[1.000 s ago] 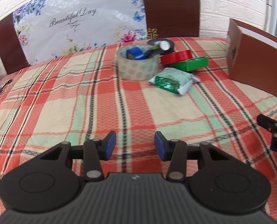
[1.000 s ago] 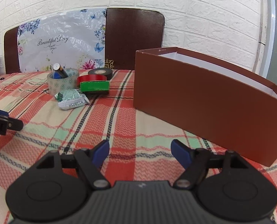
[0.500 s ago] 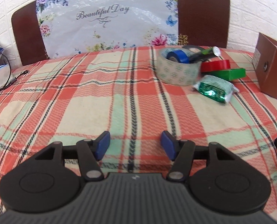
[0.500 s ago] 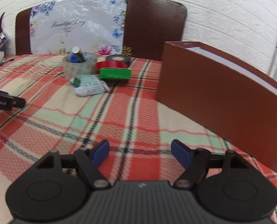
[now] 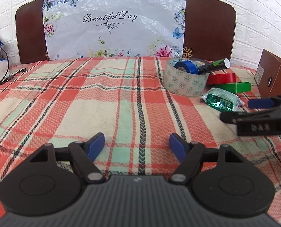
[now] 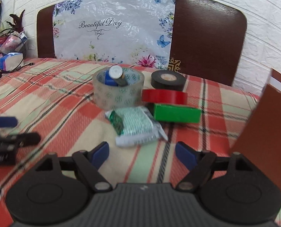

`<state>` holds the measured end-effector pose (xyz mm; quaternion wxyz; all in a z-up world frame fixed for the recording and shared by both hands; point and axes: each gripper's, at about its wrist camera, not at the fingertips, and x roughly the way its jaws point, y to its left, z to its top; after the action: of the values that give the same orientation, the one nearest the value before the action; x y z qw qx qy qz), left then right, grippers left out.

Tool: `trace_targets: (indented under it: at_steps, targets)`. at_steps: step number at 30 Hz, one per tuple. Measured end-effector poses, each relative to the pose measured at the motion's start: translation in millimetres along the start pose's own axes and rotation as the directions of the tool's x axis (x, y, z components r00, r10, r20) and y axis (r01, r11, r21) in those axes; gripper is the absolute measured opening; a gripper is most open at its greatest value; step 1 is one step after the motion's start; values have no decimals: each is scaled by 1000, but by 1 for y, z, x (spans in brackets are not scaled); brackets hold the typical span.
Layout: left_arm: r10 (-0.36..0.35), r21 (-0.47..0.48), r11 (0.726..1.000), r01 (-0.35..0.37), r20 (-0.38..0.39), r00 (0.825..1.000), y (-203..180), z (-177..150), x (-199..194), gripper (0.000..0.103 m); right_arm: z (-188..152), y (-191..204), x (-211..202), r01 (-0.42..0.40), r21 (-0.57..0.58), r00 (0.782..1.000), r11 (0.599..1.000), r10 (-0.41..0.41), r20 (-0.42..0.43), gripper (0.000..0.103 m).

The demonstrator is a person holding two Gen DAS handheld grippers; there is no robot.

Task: Organize objects
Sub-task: 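Move the left gripper back toward the green snack packet, then grasp the green snack packet with the left gripper and lift it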

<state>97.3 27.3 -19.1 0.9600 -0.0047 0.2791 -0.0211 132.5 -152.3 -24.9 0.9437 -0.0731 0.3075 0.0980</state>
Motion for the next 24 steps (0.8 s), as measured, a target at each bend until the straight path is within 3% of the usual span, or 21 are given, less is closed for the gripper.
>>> trace_targets:
  at_steps: [6, 9, 10, 13, 18, 24]
  targets:
    - [2, 5, 1000, -2, 0, 1000, -1, 0, 1, 78, 14, -7, 26, -39, 38, 999, 999, 40, -24, 87]
    - [3, 5, 1000, -3, -1, 1000, -1, 0, 0, 79, 14, -5, 26, -65, 19, 998, 998, 65, -19, 71]
    - [3, 4, 1000, -3, -1, 1000, -1, 0, 0, 79, 13, -2, 24, -64, 3, 998, 998, 64, -13, 60]
    - [3, 4, 1000, -3, -1, 1000, -1, 0, 0, 79, 9, 5, 17, -44, -20, 999, 999, 43, -7, 55]
    - [-3, -1, 1000, 3, 0, 1000, -1, 1, 2, 80, -12, 6, -14, -48, -23, 999, 999, 48, -20, 55]
    - [-15, 11, 1000, 16, -12, 1000, -2, 1, 1, 84, -63, -9, -86, -23, -18, 999, 1000, 23, -36, 55]
